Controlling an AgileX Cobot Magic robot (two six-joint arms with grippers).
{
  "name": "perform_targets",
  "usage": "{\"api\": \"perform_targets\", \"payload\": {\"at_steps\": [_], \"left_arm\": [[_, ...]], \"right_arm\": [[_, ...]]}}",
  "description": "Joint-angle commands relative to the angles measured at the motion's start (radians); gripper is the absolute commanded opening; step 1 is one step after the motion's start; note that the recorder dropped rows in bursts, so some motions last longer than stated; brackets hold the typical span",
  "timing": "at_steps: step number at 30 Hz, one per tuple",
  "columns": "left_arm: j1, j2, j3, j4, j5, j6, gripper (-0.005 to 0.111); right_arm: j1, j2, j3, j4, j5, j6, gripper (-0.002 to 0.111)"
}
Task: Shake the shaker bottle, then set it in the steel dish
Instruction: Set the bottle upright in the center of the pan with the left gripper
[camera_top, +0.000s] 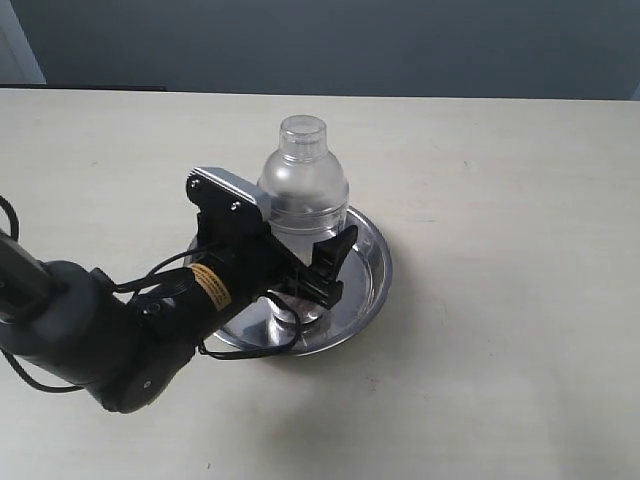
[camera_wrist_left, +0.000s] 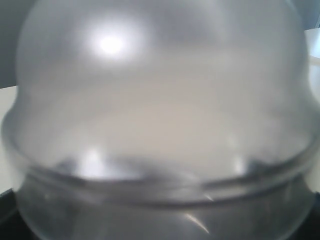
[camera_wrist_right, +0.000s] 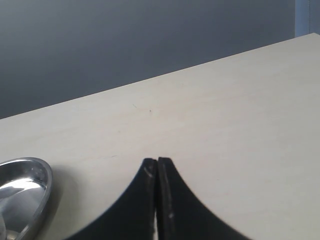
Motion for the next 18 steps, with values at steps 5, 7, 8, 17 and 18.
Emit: {"api": "perform_targets", "payload": {"at_steps": [5,7,8,17,18], "left_arm": [[0.000,0.002,-0.006,-0.015,-0.020,-0.054,0.000],[0.000,0.002,-0.006,-0.025,-0.015,-0.054,0.000],[0.000,0.002,-0.006,-0.028,-0.015,-0.054,0.000],[0.000,0.000,-0.006,-0.021,-0.022,-0.093,0.005],[0.000,0.000,-0.006,-0.007,-0.027,-0.093,0.010]], "right_arm": [[-0.003,-0.005,0.001,-0.001,-0.011,-0.003,-0.001],[-0.003,-0.005,0.001,-0.001,-0.011,-0.003,-0.001],[-0.003,-0.005,0.001,-0.001,-0.011,-0.003,-0.001],[-0.003,-0.005,0.001,-0.001,-0.011,-0.003,-0.001],[-0.003,-0.005,0.001,-0.001,-0.011,-0.003,-0.001]]}}
